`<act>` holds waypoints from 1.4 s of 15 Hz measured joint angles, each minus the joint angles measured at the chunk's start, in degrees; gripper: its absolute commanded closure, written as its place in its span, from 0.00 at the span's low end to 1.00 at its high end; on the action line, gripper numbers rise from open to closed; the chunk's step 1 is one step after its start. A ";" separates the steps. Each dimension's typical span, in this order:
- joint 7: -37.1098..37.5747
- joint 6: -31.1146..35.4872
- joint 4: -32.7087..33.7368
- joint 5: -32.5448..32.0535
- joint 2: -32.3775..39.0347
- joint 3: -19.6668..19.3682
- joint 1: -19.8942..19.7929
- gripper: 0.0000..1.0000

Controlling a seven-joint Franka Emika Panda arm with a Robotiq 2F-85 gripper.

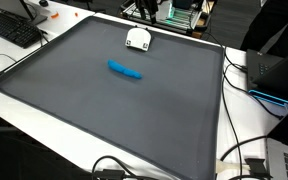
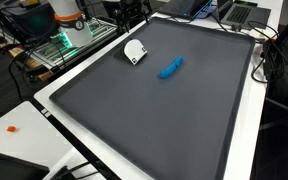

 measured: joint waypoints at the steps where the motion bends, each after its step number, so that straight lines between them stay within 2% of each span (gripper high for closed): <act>1: 2.84 0.94 -0.06 -0.03 0.79 0.31 -0.46 0.00; 7: 20.48 2.82 -0.01 -0.73 4.55 1.83 -3.43 0.00; 10: 26.66 2.82 0.00 -1.05 6.13 1.87 -3.85 0.00; 15: 28.52 5.24 0.03 -1.73 8.46 1.99 -3.81 0.00; 21: 30.54 12.39 0.05 -7.03 11.37 2.86 -3.72 0.00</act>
